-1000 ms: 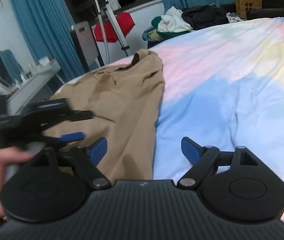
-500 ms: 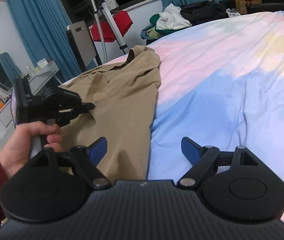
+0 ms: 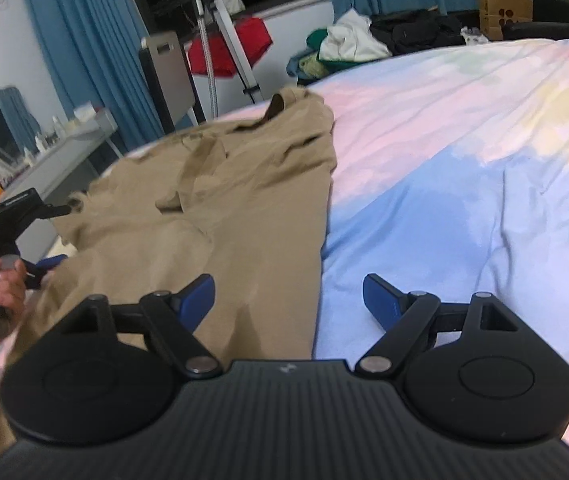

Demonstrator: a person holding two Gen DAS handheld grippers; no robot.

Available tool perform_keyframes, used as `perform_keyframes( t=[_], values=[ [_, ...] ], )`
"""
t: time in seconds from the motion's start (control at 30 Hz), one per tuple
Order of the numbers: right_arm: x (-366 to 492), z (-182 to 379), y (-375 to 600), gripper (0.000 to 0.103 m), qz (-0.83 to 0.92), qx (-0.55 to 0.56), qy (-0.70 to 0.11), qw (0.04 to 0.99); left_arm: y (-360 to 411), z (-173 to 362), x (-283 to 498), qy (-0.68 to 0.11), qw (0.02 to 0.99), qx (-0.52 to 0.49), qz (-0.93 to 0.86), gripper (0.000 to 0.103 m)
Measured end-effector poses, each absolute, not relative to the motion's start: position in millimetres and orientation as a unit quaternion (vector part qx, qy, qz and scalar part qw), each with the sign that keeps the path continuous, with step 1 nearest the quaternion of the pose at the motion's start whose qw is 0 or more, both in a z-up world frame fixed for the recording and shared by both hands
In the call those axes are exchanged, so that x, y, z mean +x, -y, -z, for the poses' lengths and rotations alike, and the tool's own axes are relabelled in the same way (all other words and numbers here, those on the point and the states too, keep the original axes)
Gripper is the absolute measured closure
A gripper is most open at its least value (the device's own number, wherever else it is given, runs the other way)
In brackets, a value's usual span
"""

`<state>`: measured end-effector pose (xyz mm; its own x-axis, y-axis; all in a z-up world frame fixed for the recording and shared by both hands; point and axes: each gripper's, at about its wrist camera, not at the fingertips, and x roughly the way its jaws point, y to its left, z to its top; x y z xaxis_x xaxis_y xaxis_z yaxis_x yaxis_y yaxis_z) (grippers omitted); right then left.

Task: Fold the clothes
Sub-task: 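Lift the held side over the shirt body with the left gripper and release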

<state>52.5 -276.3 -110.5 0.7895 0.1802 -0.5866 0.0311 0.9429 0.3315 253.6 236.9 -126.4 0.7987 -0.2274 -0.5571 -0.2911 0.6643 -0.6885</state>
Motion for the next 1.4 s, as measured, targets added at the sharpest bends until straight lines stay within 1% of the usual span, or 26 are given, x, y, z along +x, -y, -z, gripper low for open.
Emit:
perform_keyframes(
  t=[0.07, 0.13, 0.2, 0.27, 0.3, 0.33, 0.37, 0.43, 0.47, 0.5, 0.67, 0.77, 0.9, 0.97, 1.07, 1.17, 1.27, 1.37, 1.4],
  values=[
    [60, 116, 271, 0.020, -0.045, 0.159, -0.334, 0.928, -235, 126, 267, -0.309, 0.866, -0.393, -0.028, 0.021],
    [67, 120, 265, 0.020, -0.048, 0.153, -0.341, 0.926, -233, 126, 281, -0.302, 0.875, -0.376, -0.037, 0.017],
    [72, 124, 263, 0.020, -0.046, 0.150, -0.343, 0.926, -232, 126, 295, -0.294, 0.885, -0.359, -0.046, 0.017],
    [77, 129, 265, 0.020, -0.040, 0.152, -0.345, 0.925, -230, 125, 309, -0.286, 0.893, -0.342, -0.055, 0.019],
    [80, 131, 266, 0.020, -0.037, 0.157, -0.346, 0.924, -229, 125, 315, -0.282, 0.898, -0.333, -0.059, 0.025],
    [82, 133, 268, 0.020, -0.034, 0.162, -0.347, 0.923, -228, 125, 322, -0.278, 0.902, -0.324, -0.064, 0.037],
    [84, 134, 269, 0.020, -0.032, 0.165, -0.348, 0.923, -227, 125, 329, -0.274, 0.906, -0.315, -0.068, 0.045],
    [86, 136, 270, 0.020, -0.031, 0.167, -0.346, 0.923, -225, 125, 343, -0.267, 0.914, -0.297, -0.077, 0.081],
    [86, 136, 271, 0.020, -0.031, 0.167, -0.344, 0.923, -221, 120, 347, -0.270, 0.921, -0.270, -0.079, 0.090],
    [86, 136, 271, 0.020, -0.032, 0.167, -0.343, 0.924, -217, 115, 347, -0.267, 0.928, -0.250, -0.077, 0.096],
    [84, 132, 276, 0.020, -0.032, 0.178, -0.337, 0.924, -164, 70, 344, -0.237, 0.962, -0.127, -0.054, 0.097],
    [80, 127, 280, 0.020, -0.030, 0.183, -0.329, 0.926, -107, 39, 334, -0.213, 0.976, -0.041, -0.021, 0.097],
    [73, 121, 286, 0.020, -0.023, 0.186, -0.316, 0.930, -22, 9, 318, -0.182, 0.982, 0.016, 0.038, 0.097],
    [70, 118, 290, 0.020, -0.018, 0.188, -0.311, 0.932, 20, 6, 317, -0.180, 0.980, 0.043, 0.068, 0.097],
    [67, 118, 296, 0.020, -0.012, 0.194, -0.306, 0.932, 80, 16, 306, -0.187, 0.973, 0.077, 0.109, 0.096],
    [67, 119, 303, 0.020, -0.005, 0.209, -0.304, 0.929, 125, 38, 305, -0.213, 0.965, 0.077, 0.132, 0.096],
    [67, 120, 309, 0.020, -0.004, 0.222, -0.301, 0.927, 154, 69, 301, -0.243, 0.954, 0.083, 0.152, 0.094],
    [68, 122, 312, 0.020, -0.007, 0.229, -0.301, 0.926, 166, 92, 302, -0.264, 0.948, 0.088, 0.153, 0.074],
    [69, 123, 313, 0.020, -0.008, 0.232, -0.302, 0.925, 168, 99, 303, -0.269, 0.947, 0.090, 0.149, 0.056]
  ],
)
